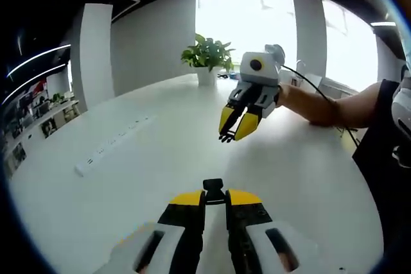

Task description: Snap the two parts of the plastic buckle together until the buckle closes and remains connected.

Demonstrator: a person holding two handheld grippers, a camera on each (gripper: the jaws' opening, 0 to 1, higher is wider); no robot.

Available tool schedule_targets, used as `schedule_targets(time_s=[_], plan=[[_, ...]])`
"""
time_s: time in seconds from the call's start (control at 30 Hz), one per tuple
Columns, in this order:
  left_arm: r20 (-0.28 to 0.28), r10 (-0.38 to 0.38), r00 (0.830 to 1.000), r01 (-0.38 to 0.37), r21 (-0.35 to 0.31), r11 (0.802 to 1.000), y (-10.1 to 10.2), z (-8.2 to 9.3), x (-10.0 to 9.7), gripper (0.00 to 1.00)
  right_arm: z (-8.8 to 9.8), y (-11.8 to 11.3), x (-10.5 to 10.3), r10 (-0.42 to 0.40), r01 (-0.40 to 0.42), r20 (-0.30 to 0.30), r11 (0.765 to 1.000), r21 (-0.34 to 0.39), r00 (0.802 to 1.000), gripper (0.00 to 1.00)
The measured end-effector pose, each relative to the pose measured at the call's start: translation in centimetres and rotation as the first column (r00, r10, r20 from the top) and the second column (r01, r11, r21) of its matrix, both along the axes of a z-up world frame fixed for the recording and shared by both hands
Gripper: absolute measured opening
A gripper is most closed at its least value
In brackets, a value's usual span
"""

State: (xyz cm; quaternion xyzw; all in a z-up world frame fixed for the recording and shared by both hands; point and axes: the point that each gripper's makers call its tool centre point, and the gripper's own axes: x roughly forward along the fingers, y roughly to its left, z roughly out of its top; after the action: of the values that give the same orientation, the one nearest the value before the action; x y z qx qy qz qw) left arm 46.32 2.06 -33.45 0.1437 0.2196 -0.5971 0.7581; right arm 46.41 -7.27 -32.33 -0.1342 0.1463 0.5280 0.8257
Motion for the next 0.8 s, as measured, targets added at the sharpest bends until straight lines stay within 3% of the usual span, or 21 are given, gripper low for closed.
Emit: schedule_targets(time_s=[0.67, 0.8], plan=[[-0.013, -0.012, 1.000, 0.012, 0.027, 1.000, -0.1, -1.3, -1.6, 0.10, -0.1, 0.2, -0.1, 0.005, -0.005, 0.004, 1.000, -0.008, 1.000, 0.12], [-0.009, -0.004, 1.000, 0.004, 0.017, 1.000, 0.1, -0.8, -1.5, 0.10, -0.3, 0.2, -0.2, 0.010, -0.010, 0.000, 1.000, -0.012, 1.000, 0.12]])
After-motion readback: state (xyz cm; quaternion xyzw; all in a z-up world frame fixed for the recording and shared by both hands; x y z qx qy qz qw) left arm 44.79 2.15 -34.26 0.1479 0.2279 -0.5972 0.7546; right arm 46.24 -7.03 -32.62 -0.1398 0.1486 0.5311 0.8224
